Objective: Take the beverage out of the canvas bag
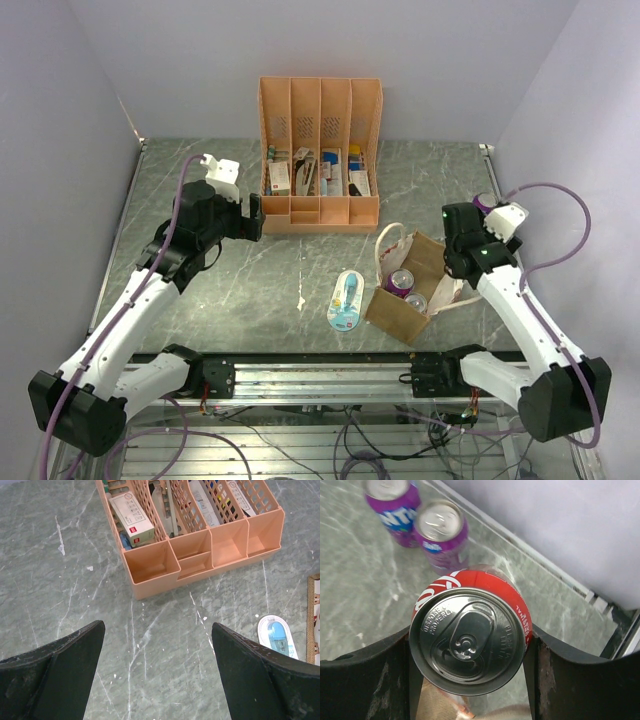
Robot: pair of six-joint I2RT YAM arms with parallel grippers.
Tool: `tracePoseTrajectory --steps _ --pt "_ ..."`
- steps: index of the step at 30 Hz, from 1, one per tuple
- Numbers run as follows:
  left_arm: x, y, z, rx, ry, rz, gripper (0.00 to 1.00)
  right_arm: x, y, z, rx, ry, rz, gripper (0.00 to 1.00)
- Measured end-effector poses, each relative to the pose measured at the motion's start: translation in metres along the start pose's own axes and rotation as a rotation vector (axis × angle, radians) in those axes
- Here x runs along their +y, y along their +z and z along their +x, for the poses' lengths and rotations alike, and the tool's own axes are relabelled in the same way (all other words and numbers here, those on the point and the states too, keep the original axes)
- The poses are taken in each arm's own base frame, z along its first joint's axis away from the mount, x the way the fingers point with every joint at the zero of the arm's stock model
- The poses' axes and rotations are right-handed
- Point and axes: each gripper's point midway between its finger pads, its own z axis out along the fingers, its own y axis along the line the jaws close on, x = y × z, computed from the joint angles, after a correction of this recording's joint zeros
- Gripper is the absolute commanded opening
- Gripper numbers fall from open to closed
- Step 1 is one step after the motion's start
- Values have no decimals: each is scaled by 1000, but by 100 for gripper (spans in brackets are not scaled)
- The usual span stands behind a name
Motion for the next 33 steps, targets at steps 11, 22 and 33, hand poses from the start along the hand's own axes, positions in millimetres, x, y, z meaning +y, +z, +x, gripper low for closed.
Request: tracePoseTrajectory --steps 11,22,33 --pt "-3 1 0 6 -1 18 98 -23 36 51 217 168 51 0" --pt "-7 0 -1 5 -5 36 98 -30 74 69 316 246 116 0" --pt "-8 4 2 20 -9 42 98 -22 103 84 402 247 118 3"
